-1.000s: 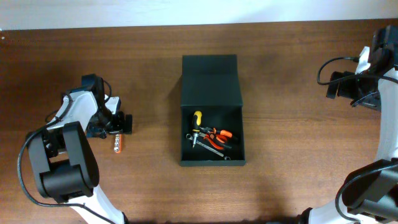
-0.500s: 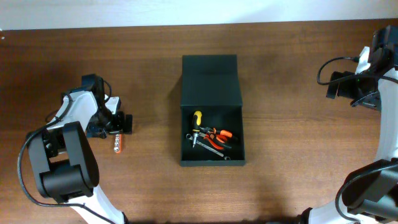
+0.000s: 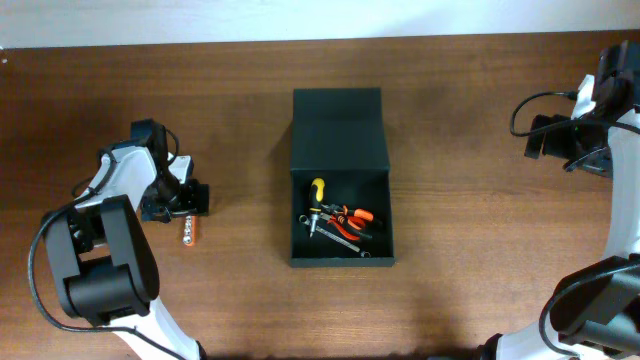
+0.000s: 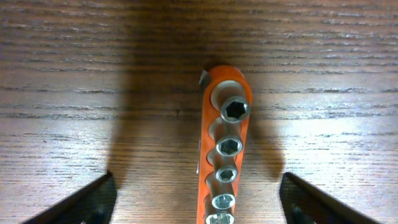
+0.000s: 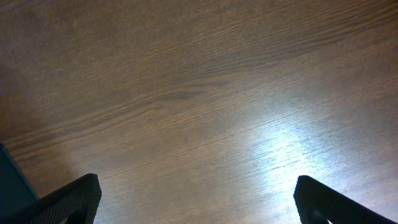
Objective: Pack container
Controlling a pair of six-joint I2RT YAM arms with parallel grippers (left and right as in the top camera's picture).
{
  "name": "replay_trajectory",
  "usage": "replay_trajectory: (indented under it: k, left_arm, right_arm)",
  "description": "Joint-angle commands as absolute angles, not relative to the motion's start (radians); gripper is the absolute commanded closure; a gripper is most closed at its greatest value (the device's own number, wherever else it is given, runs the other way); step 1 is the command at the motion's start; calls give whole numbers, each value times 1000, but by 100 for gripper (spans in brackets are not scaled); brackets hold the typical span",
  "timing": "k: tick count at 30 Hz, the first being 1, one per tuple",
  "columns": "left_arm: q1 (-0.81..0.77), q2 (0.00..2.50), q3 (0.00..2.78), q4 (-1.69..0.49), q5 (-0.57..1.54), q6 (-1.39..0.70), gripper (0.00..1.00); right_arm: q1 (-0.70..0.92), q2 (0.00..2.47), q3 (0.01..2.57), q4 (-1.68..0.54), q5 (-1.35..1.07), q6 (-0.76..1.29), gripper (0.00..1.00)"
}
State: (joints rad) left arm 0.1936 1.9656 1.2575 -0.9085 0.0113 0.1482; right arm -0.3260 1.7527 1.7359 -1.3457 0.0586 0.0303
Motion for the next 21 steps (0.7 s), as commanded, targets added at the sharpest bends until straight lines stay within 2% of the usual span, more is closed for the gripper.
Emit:
replay_trajectory:
  k: [1, 5, 9, 15, 21]
  left_arm:
    - [201, 1982, 1243, -911, 45, 144, 29]
    - [201, 1982, 1243, -911, 46, 144, 46]
    - [201, 1982, 1243, -913, 46, 144, 49]
    - [201, 1982, 1243, -920, 46, 144, 67]
    - [201, 1982, 1243, -921, 50, 143, 76]
  right_arm:
    - [-328, 1746, 1738, -1345, 56, 39, 1]
    - [-328, 1746, 1738, -1345, 56, 39, 1]
    - [-328, 1746, 1738, -1346, 56, 39, 1]
    - [-328, 1746, 1738, -1346, 56, 39, 1]
    - [-328, 1746, 1738, -1346, 56, 39, 1]
